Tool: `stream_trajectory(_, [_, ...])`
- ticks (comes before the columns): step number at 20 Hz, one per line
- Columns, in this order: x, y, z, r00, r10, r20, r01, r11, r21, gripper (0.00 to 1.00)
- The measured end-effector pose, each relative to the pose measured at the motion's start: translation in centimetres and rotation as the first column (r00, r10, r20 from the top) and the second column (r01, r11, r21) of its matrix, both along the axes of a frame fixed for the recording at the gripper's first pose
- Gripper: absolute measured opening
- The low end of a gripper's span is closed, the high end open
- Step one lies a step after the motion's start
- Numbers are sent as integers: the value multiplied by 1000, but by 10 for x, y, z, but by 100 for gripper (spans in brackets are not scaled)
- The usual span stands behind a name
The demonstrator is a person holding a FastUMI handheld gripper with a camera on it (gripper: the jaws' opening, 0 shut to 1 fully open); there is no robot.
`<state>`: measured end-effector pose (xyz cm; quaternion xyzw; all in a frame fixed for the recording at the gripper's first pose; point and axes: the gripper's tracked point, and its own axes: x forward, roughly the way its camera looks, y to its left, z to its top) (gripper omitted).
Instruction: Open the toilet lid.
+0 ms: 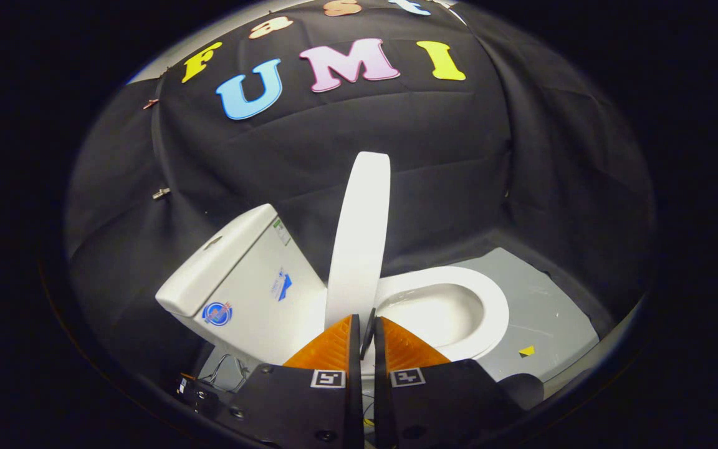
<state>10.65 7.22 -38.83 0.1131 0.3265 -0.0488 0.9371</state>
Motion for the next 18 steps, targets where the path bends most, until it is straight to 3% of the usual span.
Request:
stream_trajectory(9, [12,81,10,990,132,51,-129,990,-48,17])
stream_trajectory(18, [22,124,9,973,225,60,-220,973,-74,17])
